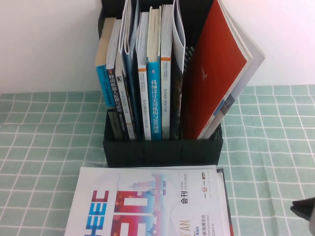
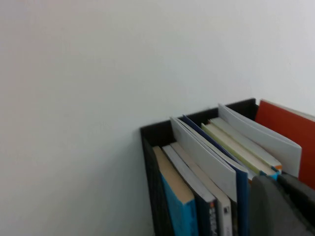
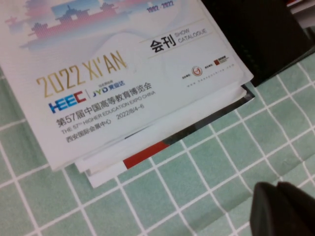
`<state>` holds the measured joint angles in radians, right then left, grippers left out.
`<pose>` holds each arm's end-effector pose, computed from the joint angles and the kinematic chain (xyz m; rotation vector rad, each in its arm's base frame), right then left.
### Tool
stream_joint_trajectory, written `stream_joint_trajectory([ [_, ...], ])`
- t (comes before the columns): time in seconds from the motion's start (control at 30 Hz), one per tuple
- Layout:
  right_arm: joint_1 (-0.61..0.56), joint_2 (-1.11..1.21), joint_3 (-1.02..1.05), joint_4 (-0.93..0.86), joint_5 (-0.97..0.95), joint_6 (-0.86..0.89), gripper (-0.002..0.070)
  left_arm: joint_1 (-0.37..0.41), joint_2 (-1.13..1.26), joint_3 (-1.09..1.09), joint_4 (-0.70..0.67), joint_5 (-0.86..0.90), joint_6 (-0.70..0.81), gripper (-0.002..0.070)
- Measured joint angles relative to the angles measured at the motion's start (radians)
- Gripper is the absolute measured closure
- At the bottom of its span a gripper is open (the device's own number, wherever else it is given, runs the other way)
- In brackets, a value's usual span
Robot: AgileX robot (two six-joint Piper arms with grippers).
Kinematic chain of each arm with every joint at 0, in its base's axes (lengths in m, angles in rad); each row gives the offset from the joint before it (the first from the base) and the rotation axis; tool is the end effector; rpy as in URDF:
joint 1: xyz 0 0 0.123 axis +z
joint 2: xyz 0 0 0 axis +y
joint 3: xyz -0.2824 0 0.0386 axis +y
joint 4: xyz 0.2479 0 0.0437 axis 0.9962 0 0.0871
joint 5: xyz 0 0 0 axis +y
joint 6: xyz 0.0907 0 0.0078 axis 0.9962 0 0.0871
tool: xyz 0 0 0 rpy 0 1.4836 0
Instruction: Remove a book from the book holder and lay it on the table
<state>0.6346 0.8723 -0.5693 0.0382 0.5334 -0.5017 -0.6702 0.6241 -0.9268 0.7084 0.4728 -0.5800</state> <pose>0.1312 0.0988 0.2698 -1.2253 1.9722 0.1062 0.0982 -0.0433 0.4365 0.3362 1.5205 -0.2398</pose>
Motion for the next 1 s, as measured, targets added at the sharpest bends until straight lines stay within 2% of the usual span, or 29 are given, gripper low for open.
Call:
stream_joint_trajectory([
  [0.2, 0.000, -0.219, 0.208, 0.017, -0.108, 0.026, 0.0678, 0.000, -0.002, 0.208, 0.009, -0.207, -0.077, 0.0678],
  [0.43, 0.000, -0.365, 0.243, 0.019, -0.122, 0.029, 0.0678, 0.000, -0.002, 0.358, 0.019, -0.420, -0.107, 0.0678],
  [0.63, 0.000, -0.374, 0.245, 0.029, -0.054, 0.036, 0.0678, 0.000, -0.002, 0.393, 0.000, -0.438, -0.140, 0.0678],
  [0.83, 0.000, -0.374, 0.245, 0.058, 0.028, 0.040, 0.0678, 0.000, -0.002, 0.403, -0.004, -0.438, -0.322, 0.0678],
  [1.0, 0.000, -0.374, 0.245, 0.061, 0.043, 0.040, 0.0678, 0.000, -0.002, 0.406, -0.004, -0.438, -0.366, 0.0678],
])
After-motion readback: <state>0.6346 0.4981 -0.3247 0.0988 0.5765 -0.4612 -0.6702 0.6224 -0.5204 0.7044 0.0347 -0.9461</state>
